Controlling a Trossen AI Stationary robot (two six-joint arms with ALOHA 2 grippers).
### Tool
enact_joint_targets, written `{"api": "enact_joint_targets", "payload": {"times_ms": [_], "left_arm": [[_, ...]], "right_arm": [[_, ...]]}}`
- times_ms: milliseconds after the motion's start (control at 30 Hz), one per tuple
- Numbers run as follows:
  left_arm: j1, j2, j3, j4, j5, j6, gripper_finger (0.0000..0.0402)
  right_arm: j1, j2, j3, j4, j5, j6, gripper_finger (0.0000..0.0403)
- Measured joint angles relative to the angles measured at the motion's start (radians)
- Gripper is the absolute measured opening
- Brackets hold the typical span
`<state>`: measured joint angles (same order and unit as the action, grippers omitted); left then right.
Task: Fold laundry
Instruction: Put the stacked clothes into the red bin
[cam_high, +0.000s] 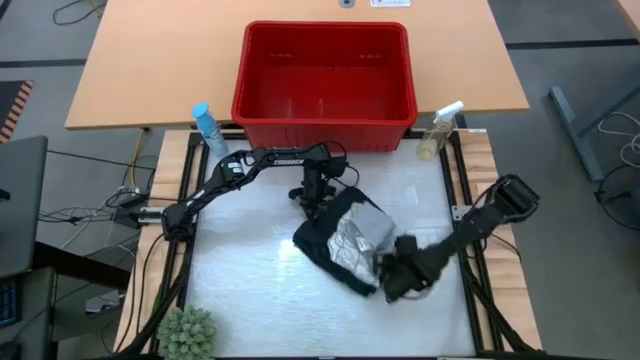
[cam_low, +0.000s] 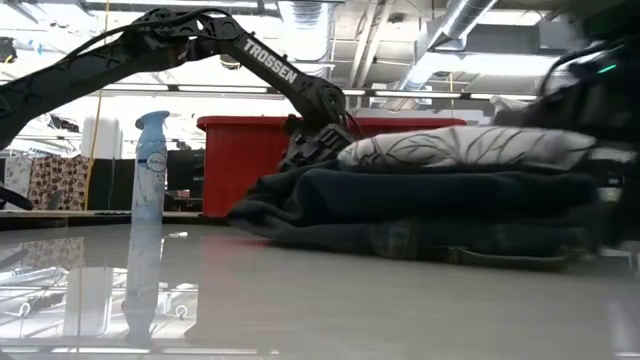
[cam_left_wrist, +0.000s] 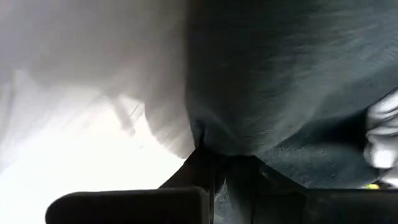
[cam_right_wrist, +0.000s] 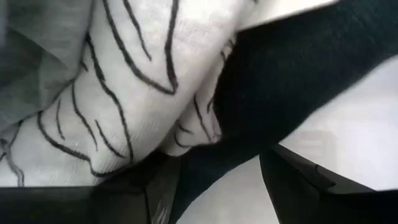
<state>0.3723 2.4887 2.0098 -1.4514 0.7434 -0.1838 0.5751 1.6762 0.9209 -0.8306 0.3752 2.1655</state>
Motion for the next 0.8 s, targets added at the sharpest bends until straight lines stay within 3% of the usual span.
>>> {"api": "enact_joint_targets", "payload": {"times_ms": [300, 533, 667, 800], "left_arm": [[0.080, -0.136, 0.000, -0.047, -0.185, 0.040, 0.0009], [0.127, -0.269, -0.001, 0.058, -0.429, 0.090, 0.0015], [0.127, -0.269, -0.001, 0.112, -0.394, 0.143, 0.0055], [0.117, -0.263, -0.018, 0.120, -0.381, 0.172, 0.0126]], "right_arm": [[-0.255, -0.032, -0.026, 0.088, -0.005, -0.485, 0.0244], [-0.330, -0.032, -0.026, 0.140, -0.011, -0.626, 0.0244], [-0.349, -0.032, -0.026, 0.134, -0.034, -0.668, 0.0244], [-0.355, -0.033, -0.026, 0.137, -0.045, -0.679, 0.0244]]}}
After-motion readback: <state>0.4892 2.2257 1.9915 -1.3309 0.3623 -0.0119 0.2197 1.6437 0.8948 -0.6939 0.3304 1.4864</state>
